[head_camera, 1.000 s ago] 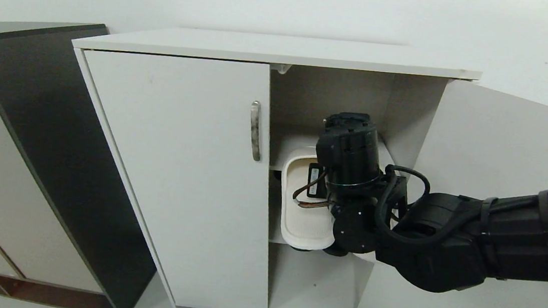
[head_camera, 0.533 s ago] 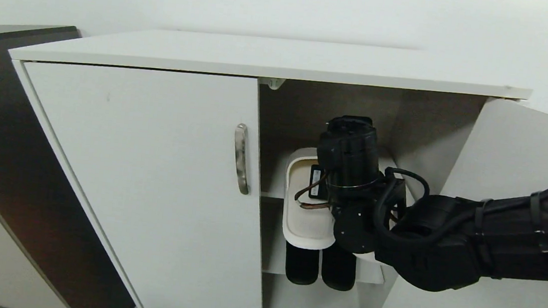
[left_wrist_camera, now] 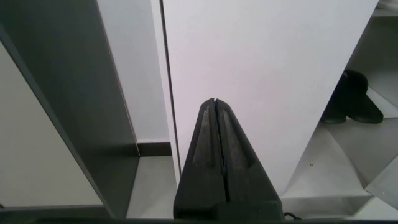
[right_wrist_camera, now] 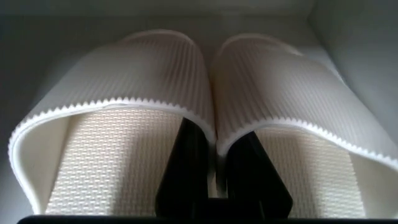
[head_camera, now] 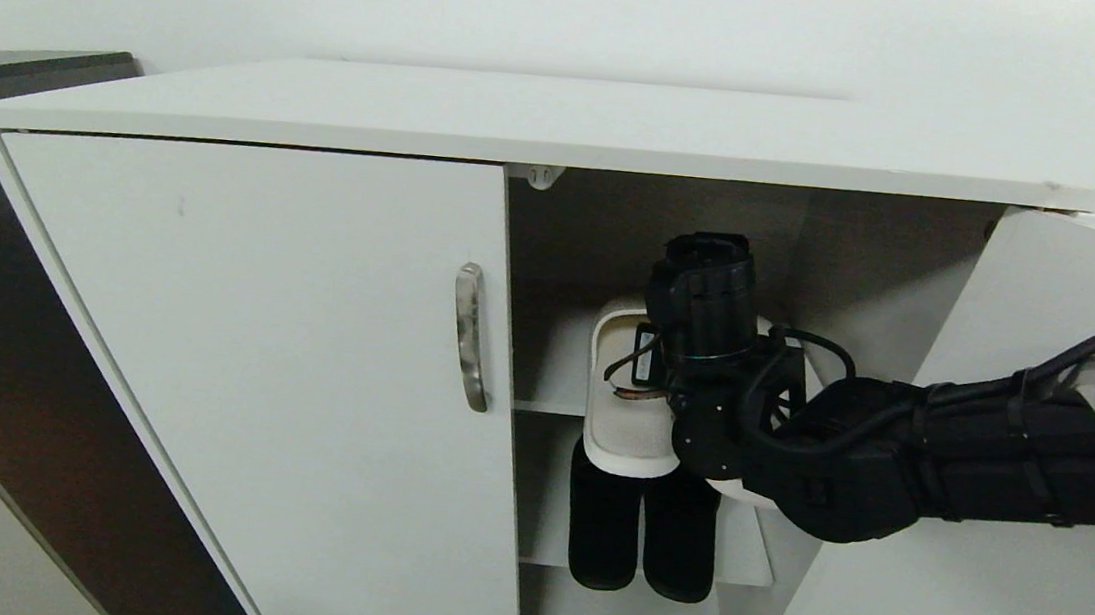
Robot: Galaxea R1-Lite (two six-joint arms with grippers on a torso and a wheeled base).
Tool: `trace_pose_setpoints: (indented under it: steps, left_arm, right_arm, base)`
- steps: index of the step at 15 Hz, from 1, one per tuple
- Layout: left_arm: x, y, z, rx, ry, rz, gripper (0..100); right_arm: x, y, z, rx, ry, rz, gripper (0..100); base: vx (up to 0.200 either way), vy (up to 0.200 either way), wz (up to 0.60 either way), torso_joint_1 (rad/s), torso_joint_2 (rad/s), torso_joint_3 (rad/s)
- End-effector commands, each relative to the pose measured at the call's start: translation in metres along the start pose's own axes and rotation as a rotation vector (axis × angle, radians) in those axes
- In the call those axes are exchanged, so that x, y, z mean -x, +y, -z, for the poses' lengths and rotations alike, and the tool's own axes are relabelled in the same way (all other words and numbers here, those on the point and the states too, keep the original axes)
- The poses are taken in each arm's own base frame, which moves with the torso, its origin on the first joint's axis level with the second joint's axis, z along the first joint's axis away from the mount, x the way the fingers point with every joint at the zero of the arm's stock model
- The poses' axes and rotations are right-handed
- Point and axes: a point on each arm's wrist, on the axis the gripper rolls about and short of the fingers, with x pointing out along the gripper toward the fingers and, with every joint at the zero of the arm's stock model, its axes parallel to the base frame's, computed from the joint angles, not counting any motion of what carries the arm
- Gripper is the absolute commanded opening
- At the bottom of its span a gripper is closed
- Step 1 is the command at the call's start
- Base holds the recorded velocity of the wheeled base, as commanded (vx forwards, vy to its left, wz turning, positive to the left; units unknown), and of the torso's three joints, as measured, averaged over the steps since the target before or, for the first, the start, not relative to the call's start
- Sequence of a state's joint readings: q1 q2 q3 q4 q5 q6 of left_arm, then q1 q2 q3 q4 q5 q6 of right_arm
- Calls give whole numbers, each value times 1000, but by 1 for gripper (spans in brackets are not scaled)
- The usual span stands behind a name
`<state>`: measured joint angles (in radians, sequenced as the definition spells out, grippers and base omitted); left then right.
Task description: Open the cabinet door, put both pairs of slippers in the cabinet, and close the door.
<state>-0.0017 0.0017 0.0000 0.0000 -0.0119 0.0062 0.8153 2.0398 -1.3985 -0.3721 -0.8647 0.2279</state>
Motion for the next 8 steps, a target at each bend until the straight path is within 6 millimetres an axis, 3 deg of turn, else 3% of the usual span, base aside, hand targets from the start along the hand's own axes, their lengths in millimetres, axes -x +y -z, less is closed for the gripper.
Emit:
trace_pose_setpoints:
  steps: [1, 8]
  left_arm:
    - [0, 0, 0, 0, 1, 0, 0]
    - [0, 0, 0, 3, 1, -1, 0]
  right_arm:
    - [-13, 4, 4, 14, 2, 10, 0]
    - [-45, 7, -4, 22, -22, 21, 0]
  base:
    - [0, 0, 0, 0, 0, 0]
    - [0, 0, 0, 0, 0, 0]
